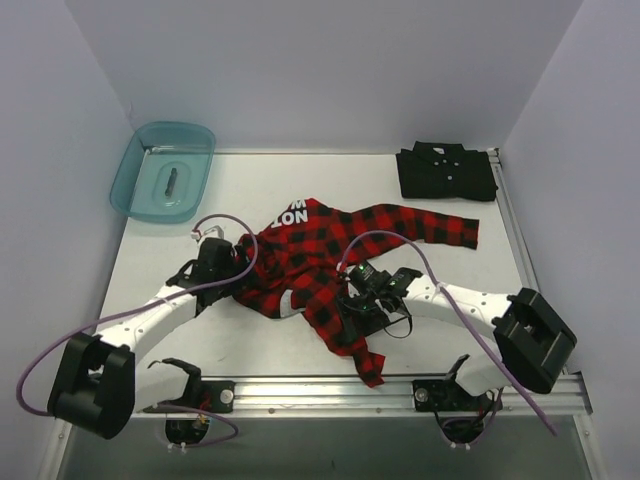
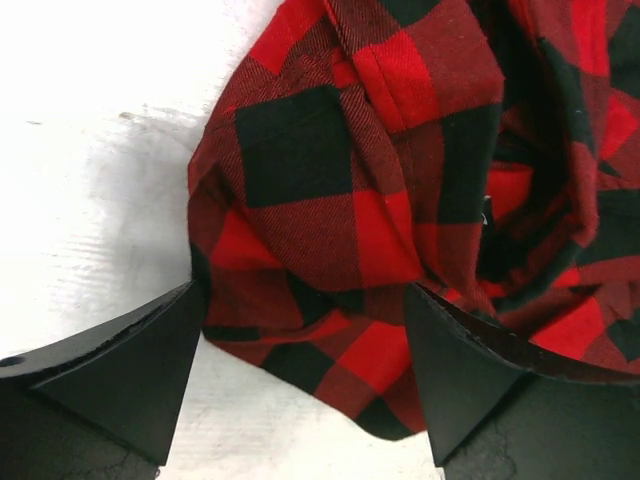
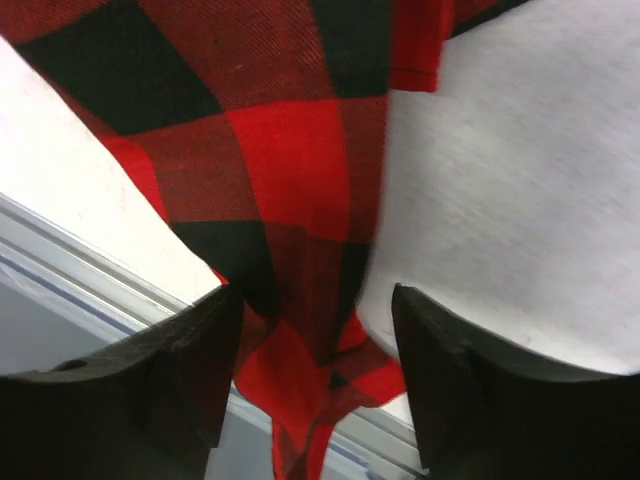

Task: Fold and stack the long sleeve shirts
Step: Flatten the shirt out

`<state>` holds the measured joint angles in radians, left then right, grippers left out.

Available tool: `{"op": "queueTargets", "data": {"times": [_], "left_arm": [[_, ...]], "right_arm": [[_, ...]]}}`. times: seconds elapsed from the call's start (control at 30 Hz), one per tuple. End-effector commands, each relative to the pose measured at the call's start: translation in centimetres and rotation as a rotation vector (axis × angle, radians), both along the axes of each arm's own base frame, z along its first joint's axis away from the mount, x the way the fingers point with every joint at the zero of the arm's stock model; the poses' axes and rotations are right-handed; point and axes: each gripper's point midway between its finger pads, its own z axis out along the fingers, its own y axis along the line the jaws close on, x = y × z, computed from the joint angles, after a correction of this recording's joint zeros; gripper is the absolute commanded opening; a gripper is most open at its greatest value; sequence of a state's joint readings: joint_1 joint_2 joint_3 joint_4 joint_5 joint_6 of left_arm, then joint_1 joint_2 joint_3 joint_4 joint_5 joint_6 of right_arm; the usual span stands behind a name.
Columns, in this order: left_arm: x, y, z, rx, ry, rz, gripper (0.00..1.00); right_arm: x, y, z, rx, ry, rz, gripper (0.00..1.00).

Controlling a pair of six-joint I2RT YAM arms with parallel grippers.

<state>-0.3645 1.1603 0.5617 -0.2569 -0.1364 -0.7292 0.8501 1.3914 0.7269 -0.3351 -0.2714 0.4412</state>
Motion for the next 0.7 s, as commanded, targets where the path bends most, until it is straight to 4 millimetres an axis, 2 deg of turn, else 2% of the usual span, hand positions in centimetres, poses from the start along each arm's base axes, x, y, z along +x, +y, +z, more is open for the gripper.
{"op": "queueTargets", "data": {"times": [0.0,0.03,0.07,0.1,0.13,0.17,0.2,0.23,0.27,0.3,0.33,0.37,0.47,0.5,0.57,0.6,0.63,0.67], "left_arm": [[1.9,-1.1,-0.1,-0.048,-0.037,-0.009,0.88],[2.2,-1.2,-0.1,-0.048,-0.03,-0.007,0.82],[2.3,-1.2,-0.3,-0.048,-0.025,-0.001,0.78],[2.4,-1.1,-0.7,-0.041,-0.009,0.012,0.74],[2.5,-0.9,-0.5,-0.038,-0.01,0.021,0.66],[3.0,-1.0,-0.1,-0.04,-0.02,0.028,0.51],[3.3,-0.9,0.3,-0.039,-0.032,0.038,0.45],[3.6,-0.8,0.6,-0.042,-0.041,0.046,0.36],[4.2,-0.8,1.3,-0.049,-0.059,0.053,0.19],[4.5,-0.8,1.7,-0.062,-0.065,0.068,0.1],[4.9,-0.9,2.1,-0.078,-0.07,0.077,0.03],[5.6,-0.8,3.0,-0.099,-0.088,0.092,0.0],[6.5,-1.2,5.1,-0.212,-0.115,0.13,0.0],[6.8,-1.6,6.8,-0.272,-0.143,0.153,0.0],[6.5,-2.1,8.5,-0.337,-0.162,0.158,0.0],[6.1,-2.1,10.3,-0.376,-0.197,0.168,0.0],[5.7,-2.0,10.9,-0.39,-0.206,0.174,0.0],[5.0,-1.8,11.0,-0.394,-0.195,0.185,0.0]], "right_arm": [[-0.7,1.1,0.2,0.032,0.04,0.042,0.45],[-0.6,1.0,0.5,0.029,0.034,0.044,0.29],[-0.4,0.8,1.0,0.02,0.018,0.043,0.0],[-0.7,-0.3,1.4,-0.018,0.019,0.038,0.0],[0.0,-1.2,1.9,-0.058,-0.032,0.024,0.0],[0.7,-1.3,4.1,-0.033,-0.099,0.018,0.0],[0.8,-2.9,5.0,-0.071,-0.116,0.001,0.0],[1.6,-3.8,6.9,-0.06,-0.189,-0.028,0.0],[2.4,-4.3,9.0,-0.042,-0.238,-0.055,0.0],[2.6,-6.2,10.0,-0.07,-0.249,-0.083,0.0],[2.9,-7.1,12.2,-0.036,-0.305,-0.109,0.0],[3.8,-7.8,14.8,-0.015,-0.371,-0.135,0.0],[4.0,-11.2,19.0,-0.051,-0.505,-0.174,0.0],[3.8,-11.8,21.2,-0.038,-0.547,-0.18,0.0],[3.1,-12.4,23.3,-0.003,-0.604,-0.173,0.0],[2.5,-12.5,23.9,0.017,-0.609,-0.166,0.0],[1.8,-12.8,25.1,0.057,-0.646,-0.165,0.0],[1.3,-12.8,25.4,0.082,-0.65,-0.157,0.0]]}}
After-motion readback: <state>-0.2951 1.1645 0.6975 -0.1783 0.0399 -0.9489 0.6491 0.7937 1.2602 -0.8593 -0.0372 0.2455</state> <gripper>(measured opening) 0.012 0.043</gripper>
